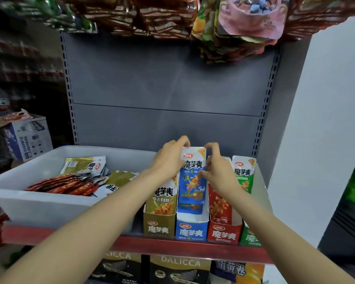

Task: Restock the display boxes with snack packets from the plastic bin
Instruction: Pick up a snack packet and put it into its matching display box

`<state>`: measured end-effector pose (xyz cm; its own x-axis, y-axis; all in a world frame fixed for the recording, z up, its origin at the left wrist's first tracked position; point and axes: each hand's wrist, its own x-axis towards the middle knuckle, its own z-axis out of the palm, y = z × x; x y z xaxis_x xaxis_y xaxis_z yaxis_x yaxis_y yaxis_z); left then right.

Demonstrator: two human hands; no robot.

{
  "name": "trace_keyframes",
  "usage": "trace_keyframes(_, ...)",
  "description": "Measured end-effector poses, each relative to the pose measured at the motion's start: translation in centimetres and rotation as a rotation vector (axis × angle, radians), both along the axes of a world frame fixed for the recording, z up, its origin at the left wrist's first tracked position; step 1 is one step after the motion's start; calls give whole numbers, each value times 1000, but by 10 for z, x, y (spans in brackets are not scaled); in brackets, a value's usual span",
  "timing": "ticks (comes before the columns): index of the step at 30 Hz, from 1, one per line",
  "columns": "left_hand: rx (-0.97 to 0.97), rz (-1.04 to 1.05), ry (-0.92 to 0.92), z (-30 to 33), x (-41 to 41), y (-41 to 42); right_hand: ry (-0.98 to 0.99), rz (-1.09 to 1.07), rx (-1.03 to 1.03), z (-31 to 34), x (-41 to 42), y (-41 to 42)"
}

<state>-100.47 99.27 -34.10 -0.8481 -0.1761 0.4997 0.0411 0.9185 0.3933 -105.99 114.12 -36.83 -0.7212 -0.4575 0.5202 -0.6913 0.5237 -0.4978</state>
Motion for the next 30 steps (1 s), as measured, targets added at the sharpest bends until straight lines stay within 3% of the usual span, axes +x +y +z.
trace_keyframes(6, -201, 89, -30, 0, -2, 4, 133, -111, 175, 3, -1, 1)
trace_keyframes(10, -163, 87, 4, 2, 2, 2, 195, -114, 235, 9, 3, -3)
trace_keyframes(14, -41, 92, 54, 8, 27, -18, 201, 33, 125, 18, 21, -20)
trace_keyframes(22, 116, 263, 97, 5, 106, -136, 60, 321, 41, 36, 67, -133)
trace_keyframes(26, 287, 438, -3, -5, 135, -205, -101, 446, 199, 27, 87, -212)
trace_keyframes(30, 297, 401, -215, -10, 159, -244, -191, 568, 363, 13, 102, -270)
